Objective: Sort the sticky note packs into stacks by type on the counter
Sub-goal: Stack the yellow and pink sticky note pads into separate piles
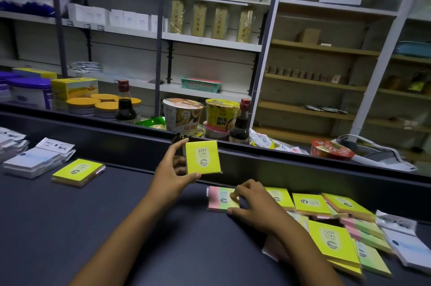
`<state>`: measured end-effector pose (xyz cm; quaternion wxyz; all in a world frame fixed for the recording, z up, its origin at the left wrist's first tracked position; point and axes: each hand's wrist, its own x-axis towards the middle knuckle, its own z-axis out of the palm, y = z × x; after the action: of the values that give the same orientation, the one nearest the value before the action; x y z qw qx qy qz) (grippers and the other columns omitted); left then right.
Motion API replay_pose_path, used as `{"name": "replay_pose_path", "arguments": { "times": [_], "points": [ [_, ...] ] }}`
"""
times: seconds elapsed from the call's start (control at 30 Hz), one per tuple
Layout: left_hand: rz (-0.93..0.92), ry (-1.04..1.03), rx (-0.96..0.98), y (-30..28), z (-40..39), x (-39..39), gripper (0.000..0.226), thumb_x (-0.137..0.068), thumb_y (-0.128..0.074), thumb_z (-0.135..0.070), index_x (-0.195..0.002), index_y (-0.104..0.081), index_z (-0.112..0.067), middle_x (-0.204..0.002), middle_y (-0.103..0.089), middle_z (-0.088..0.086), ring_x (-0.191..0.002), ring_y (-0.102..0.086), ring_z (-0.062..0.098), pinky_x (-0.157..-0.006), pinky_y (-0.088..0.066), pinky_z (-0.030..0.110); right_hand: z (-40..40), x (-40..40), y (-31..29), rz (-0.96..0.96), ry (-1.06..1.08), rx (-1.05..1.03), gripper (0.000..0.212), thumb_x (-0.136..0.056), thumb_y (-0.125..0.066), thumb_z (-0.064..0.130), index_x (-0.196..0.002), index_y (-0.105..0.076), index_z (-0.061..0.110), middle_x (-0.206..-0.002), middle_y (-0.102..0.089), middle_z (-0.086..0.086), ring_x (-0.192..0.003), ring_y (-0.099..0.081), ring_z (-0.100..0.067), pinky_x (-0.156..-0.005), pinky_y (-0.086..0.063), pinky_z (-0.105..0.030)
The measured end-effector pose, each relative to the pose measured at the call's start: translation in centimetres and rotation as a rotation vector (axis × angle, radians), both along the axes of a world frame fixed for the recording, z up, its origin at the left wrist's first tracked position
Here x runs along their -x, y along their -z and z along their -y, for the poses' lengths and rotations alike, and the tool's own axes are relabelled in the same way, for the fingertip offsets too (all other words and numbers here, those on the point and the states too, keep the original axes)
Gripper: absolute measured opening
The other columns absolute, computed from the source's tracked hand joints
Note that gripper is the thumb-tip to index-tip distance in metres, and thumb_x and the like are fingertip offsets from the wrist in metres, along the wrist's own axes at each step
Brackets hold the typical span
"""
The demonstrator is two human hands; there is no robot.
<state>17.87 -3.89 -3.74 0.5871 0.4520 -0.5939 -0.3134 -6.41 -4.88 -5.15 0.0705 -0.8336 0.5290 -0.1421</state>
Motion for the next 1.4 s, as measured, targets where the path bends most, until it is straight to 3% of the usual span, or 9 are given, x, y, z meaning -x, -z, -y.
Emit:
{"name": "replay_pose_path", "arguments": {
  "times": [0.13, 0.23, 0.43, 0.57, 0.67, 0.83, 1.03, 1.27, 1.4],
  "points": [
    [-0.003, 0.007, -0.006, 0.1, -0.1, 0.1, 0.089, -0.073, -0.08, 0.003, -0.141, -0.039, -0.037, -0.113, -0.061, 0.01, -0.1, -0.066, 0.025, -0.071, -0.059, 0.03, -0.4, 0.2, -0.2, 0.045, -0.001, -0.071, 0.038, -0.081, -0.073, 0.051, -0.106, -0.053, 0.031, -0.117, -0.051, 0.008, -0.112, -0.041, -0.012, -0.094, -0.042, -0.029],
    [0.006, 0.013, -0.012, 0.0, -0.1, 0.1, 0.089, -0.073, -0.081, 0.002, -0.141, -0.039, -0.037, -0.115, -0.061, 0.01, -0.102, -0.065, 0.026, -0.073, -0.06, 0.031, -0.7, 0.3, -0.5, 0.103, 0.019, -0.099, 0.042, -0.078, -0.076, 0.049, -0.105, -0.051, 0.028, -0.103, -0.053, 0.011, -0.102, -0.045, -0.012, -0.08, -0.043, -0.024],
    [0.008, 0.006, -0.003, -0.2, -0.4, 0.1, 0.091, -0.074, -0.08, 0.003, -0.146, -0.037, -0.033, -0.112, -0.064, 0.01, -0.101, -0.066, 0.023, -0.075, -0.059, 0.026, -0.8, 0.3, -0.6, 0.172, 0.026, -0.06, 0.08, -0.068, -0.084, 0.048, -0.133, -0.042, 0.028, -0.124, -0.038, 0.01, -0.101, -0.056, -0.009, -0.089, -0.05, -0.028],
    [0.02, -0.027, 0.01, -0.1, -1.0, -0.1, 0.093, -0.074, -0.08, 0.002, -0.148, -0.035, -0.033, -0.11, -0.067, 0.005, -0.1, -0.067, 0.018, -0.082, -0.057, 0.025, -0.7, 0.0, -0.9, 0.301, 0.004, -0.007, 0.076, -0.067, -0.086, 0.025, -0.131, -0.045, 0.026, -0.119, -0.032, 0.007, -0.085, -0.058, -0.01, -0.079, -0.055, -0.026],
    [0.004, -0.039, 0.016, -0.1, -1.5, -0.1, 0.091, -0.074, -0.079, 0.004, -0.147, -0.036, -0.032, -0.108, -0.068, 0.005, -0.099, -0.067, 0.018, -0.081, -0.056, 0.021, -0.9, -0.1, -1.6, 0.429, 0.014, 0.013, 0.074, -0.068, -0.084, 0.01, -0.127, -0.045, 0.031, -0.116, -0.039, 0.002, -0.081, -0.059, -0.012, -0.072, -0.054, -0.019],
    [-0.083, -0.067, 0.017, -0.3, -3.7, -0.7, 0.088, -0.075, -0.078, 0.004, -0.147, -0.039, -0.03, -0.108, -0.069, 0.005, -0.102, -0.067, 0.018, -0.08, -0.055, 0.018, -2.6, -0.1, -2.4, 0.697, -0.021, -0.051, 0.078, -0.072, -0.077, -0.004, -0.129, -0.046, 0.038, -0.11, -0.068, 0.003, -0.087, -0.071, -0.015, -0.075, -0.061, -0.033],
    [-0.231, -0.117, 0.029, 0.4, -10.6, -3.0, 0.084, -0.076, -0.075, 0.007, -0.142, -0.044, -0.033, -0.1, -0.073, 0.011, -0.091, -0.071, 0.013, -0.075, -0.053, 0.013, -7.3, -2.5, -2.1, 0.926, -0.071, -0.095, 0.082, -0.08, -0.071, -0.009, -0.139, -0.044, 0.041, -0.128, -0.062, 0.013, -0.111, -0.065, -0.004, -0.087, -0.053, -0.022],
    [-0.298, -0.13, 0.043, 0.3, -18.4, -8.8, 0.082, -0.075, -0.075, 0.006, -0.137, -0.05, -0.042, -0.105, -0.068, 0.024, -0.091, -0.07, 0.018, -0.086, -0.054, 0.023, -14.2, -9.0, -1.1, 1.149, -0.056, -0.1, 0.076, -0.08, -0.065, -0.018, -0.134, -0.047, 0.033, -0.111, -0.072, -0.002, -0.101, -0.071, -0.015, -0.078, -0.055, -0.02],
    [-0.292, -0.146, 0.048, -0.4, -22.7, -12.7, 0.081, -0.076, -0.074, 0.008, -0.134, -0.05, -0.043, -0.099, -0.069, 0.023, -0.087, -0.071, 0.018, -0.077, -0.056, 0.018, -18.4, -13.3, 0.0, 1.234, -0.024, -0.099, 0.074, -0.079, -0.067, -0.02, -0.129, -0.05, 0.033, -0.11, -0.072, -0.008, -0.101, -0.071, -0.02, -0.078, -0.056, -0.024]
  ]
}}
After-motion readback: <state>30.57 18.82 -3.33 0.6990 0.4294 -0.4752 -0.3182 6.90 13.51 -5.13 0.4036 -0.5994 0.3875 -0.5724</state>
